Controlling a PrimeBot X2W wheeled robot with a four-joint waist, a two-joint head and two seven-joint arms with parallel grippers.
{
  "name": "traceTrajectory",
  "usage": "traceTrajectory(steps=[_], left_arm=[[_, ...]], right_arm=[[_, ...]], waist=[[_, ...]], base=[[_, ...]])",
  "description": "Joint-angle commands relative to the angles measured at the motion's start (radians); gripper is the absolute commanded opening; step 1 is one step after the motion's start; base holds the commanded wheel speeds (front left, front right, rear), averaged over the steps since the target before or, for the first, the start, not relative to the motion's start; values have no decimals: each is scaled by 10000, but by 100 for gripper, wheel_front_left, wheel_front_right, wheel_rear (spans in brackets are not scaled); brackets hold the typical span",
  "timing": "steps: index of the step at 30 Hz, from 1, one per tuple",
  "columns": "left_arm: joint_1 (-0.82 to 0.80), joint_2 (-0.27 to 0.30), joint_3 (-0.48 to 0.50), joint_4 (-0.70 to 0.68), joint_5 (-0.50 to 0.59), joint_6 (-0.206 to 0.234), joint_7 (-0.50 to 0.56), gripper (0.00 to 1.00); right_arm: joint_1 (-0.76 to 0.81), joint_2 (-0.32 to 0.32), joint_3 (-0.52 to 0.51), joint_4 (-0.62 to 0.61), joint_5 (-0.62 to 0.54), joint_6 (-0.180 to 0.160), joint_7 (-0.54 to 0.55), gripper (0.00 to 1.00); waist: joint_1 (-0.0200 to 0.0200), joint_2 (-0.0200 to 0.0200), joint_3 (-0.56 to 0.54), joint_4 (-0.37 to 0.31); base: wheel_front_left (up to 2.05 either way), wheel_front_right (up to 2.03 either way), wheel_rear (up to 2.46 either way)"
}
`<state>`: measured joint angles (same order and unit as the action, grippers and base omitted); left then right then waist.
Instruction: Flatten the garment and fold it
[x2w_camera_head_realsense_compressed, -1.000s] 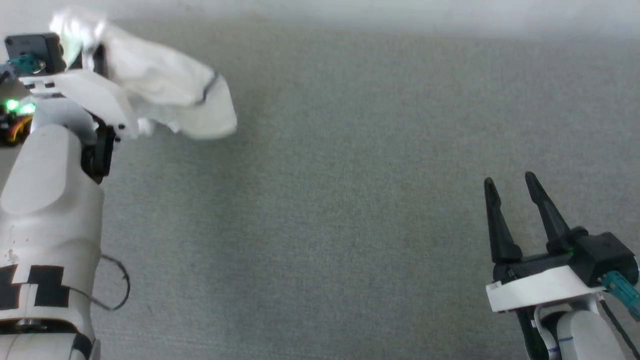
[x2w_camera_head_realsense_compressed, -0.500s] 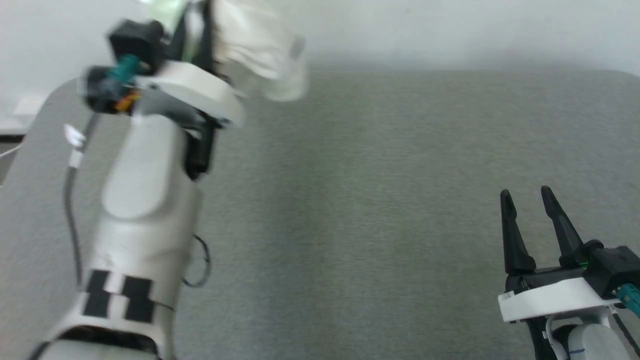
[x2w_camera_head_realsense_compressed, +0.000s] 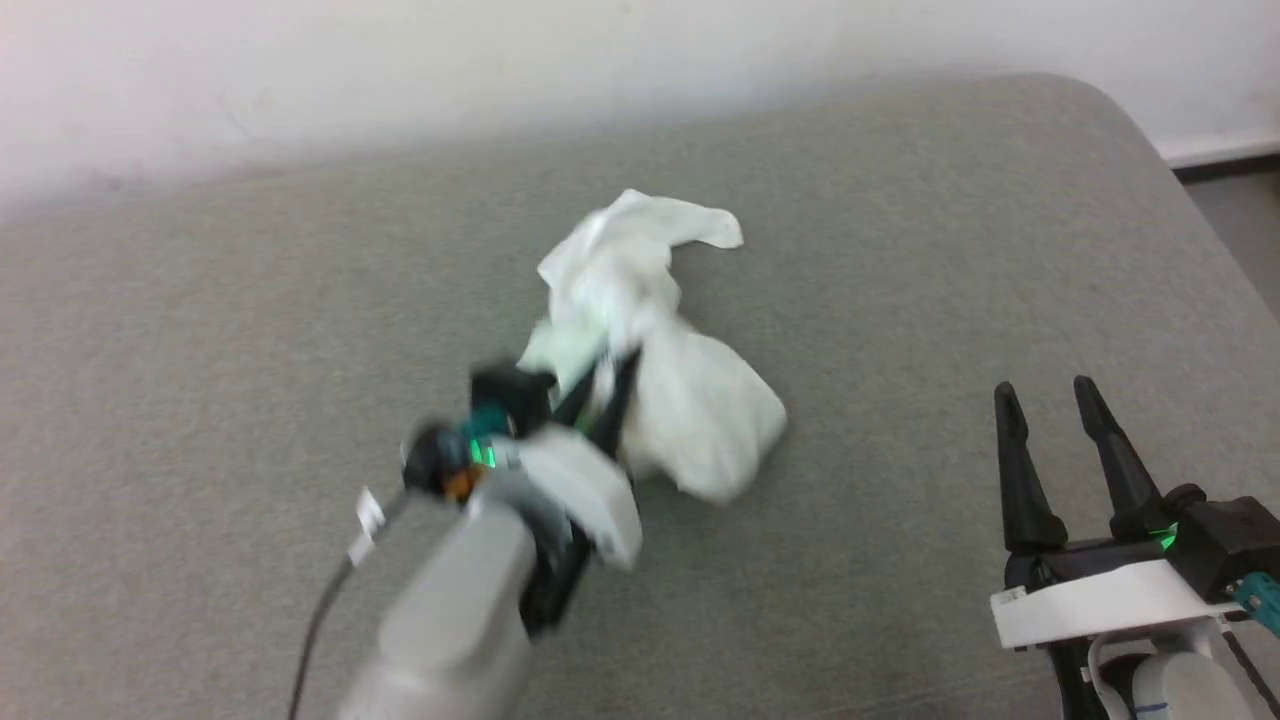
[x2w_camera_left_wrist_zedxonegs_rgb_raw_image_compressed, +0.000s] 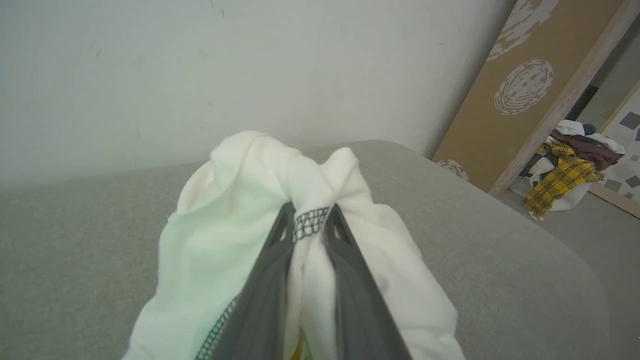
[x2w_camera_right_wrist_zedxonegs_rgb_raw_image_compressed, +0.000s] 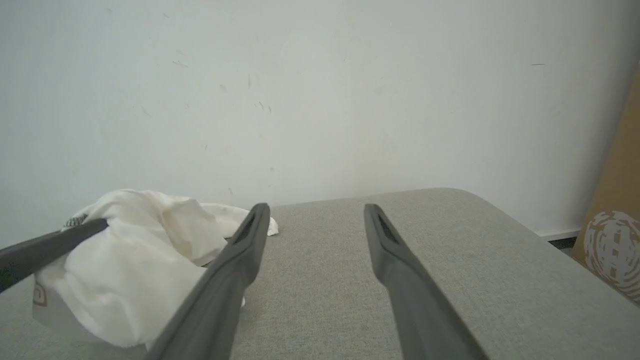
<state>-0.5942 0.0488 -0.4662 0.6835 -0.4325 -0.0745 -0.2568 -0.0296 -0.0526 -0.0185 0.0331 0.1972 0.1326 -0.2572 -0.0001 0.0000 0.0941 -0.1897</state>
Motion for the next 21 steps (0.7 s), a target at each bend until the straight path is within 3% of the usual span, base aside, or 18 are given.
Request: traceTrajectory(steps=[1,5,6,7,12,21], left_arm=[[460,18,-233,150,-165,132,-48,0],[1297,17,-924,551,-470,278,-48,0],[1424,16,-1060,587,-479,271,-48,31],[1531,16,-1170,538,-458,284,-48,100],[2126,16,-907,-1032,-161,329,-48,100],[3711,15,798,-4566,801,514,-49,100]], right_arm=[[60,24,55,-7,99,-19,-45,100],[47,24,109,34,202,-19,-45,100],[48,24,121,47,214,-19,-45,100],[55,24,123,65,223,-19,-45,100],[92,24,155,86,186,-19,-45,100],[387,24,112,122,-19,-19,-45,100]], waist=[[1,0,278,-348],[1,0,343,-290],[1,0,327,-241],[1,0,299,-180],[1,0,31,138],[1,0,-571,664]], base=[[0,0,0],[0,0,0],[0,0,0],[0,0,0],[0,0,0],[0,0,0]])
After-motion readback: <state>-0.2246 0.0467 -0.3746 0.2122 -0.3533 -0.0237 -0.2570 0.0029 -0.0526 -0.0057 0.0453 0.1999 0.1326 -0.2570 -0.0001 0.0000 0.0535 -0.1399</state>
